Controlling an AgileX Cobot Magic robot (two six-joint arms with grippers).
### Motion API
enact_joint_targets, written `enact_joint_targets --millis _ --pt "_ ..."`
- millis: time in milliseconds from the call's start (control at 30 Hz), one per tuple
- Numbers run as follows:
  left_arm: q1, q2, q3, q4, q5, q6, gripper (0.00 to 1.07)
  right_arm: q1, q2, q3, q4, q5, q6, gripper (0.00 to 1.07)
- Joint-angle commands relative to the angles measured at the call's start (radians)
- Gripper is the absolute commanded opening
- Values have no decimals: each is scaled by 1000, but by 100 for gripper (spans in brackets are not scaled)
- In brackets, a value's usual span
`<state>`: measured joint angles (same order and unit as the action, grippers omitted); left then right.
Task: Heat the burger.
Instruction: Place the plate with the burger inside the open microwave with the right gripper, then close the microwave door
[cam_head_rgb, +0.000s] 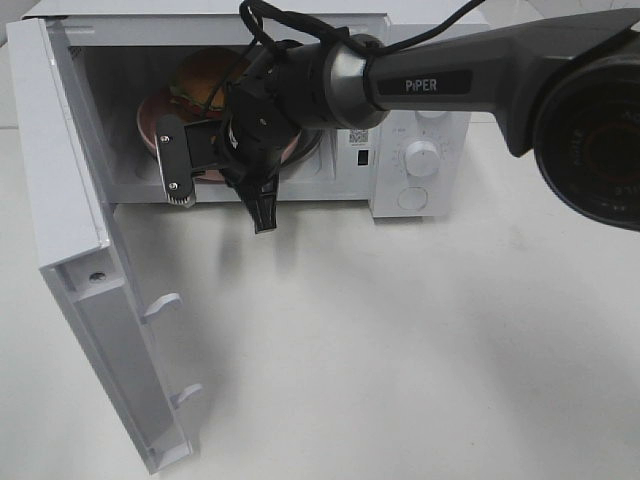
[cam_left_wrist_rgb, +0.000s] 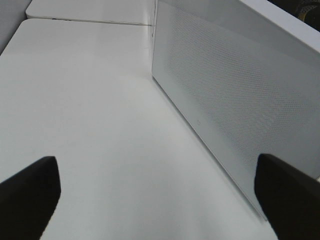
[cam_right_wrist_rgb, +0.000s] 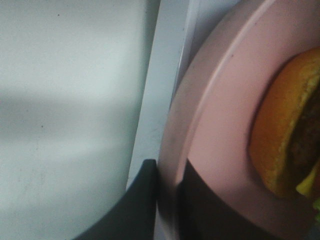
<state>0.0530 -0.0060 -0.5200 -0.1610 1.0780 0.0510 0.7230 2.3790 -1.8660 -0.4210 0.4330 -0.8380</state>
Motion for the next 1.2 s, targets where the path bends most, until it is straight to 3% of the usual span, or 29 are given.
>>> enact_joint_targets --millis 33,67,167,233,533,700,767,933,1200 --pt "3 -16 2 -1 -7 -1 98 0 -13 -15 -16 -46 6 17" --pt "3 -16 2 -1 -7 -1 98 0 -13 -15 -15 -45 6 22" --pt "3 -16 2 -1 -7 -1 98 0 -13 -15 -15 -42 6 25" --pt "3 -16 2 -1 -7 -1 98 0 -15 -15 -8 -41 6 37" --pt "3 -16 2 -1 -7 -1 98 0 -47 15 -18 -64 25 47" --pt "3 -16 2 -1 -7 -1 98 0 -90 101 -16 -116 25 55" --pt "3 -16 2 -1 -7 -1 98 0 -121 161 -15 -163 25 65" --pt "3 -16 2 -1 -7 -1 98 0 -192 279 -11 -281 63 79" --pt "3 -16 2 -1 -7 -1 98 0 -296 409 -18 -370 147 81"
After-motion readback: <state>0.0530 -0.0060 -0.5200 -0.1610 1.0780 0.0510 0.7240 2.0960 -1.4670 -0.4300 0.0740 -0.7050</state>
